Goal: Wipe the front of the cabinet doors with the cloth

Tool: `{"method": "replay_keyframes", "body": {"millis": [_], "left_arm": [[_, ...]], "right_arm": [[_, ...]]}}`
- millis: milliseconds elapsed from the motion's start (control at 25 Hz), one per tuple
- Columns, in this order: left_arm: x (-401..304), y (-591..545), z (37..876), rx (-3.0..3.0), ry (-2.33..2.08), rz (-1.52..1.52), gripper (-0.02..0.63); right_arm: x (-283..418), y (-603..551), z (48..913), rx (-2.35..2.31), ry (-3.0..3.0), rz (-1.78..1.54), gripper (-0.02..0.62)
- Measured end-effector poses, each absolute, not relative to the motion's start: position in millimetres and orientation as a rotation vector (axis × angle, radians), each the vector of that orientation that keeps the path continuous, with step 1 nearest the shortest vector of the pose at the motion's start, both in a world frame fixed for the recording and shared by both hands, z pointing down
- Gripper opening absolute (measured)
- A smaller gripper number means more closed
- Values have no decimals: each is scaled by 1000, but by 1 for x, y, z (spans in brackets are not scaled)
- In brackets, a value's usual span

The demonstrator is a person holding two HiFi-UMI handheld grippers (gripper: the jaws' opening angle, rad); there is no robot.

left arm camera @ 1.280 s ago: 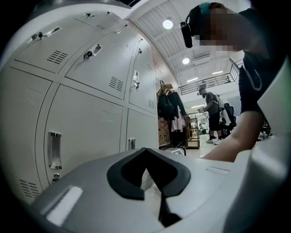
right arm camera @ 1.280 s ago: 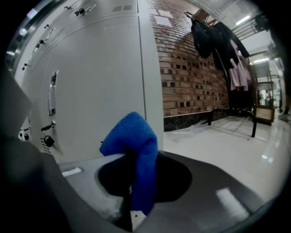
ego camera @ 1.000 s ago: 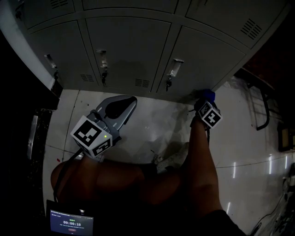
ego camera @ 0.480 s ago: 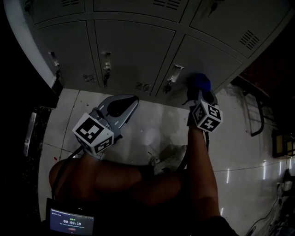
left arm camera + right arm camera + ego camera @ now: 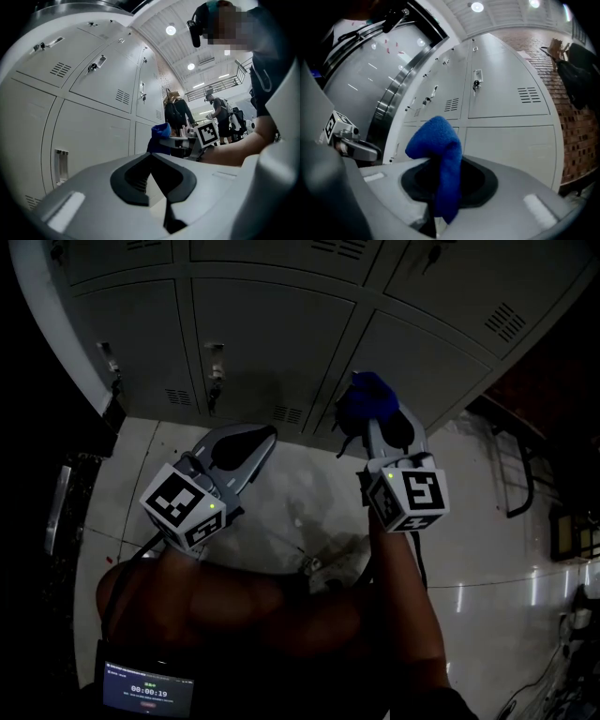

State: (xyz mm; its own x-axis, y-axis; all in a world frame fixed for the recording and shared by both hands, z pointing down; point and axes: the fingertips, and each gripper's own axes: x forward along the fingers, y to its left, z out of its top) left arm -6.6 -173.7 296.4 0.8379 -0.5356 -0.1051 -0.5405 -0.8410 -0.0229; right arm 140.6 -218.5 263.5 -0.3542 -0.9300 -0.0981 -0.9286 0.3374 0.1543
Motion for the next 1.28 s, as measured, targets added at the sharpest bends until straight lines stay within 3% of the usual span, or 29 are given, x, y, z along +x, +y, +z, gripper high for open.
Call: {"method": "replay_keyframes", "body": {"millis": [640, 1280], "left_arm": [[-10, -173, 303, -2937, 886, 105, 6], [-7, -165, 314, -2942, 860, 54, 6]], "right_arm": [[64, -163, 301, 1340, -2836, -52, 74], [56, -158, 303, 1302, -2889, -48, 74]]}}
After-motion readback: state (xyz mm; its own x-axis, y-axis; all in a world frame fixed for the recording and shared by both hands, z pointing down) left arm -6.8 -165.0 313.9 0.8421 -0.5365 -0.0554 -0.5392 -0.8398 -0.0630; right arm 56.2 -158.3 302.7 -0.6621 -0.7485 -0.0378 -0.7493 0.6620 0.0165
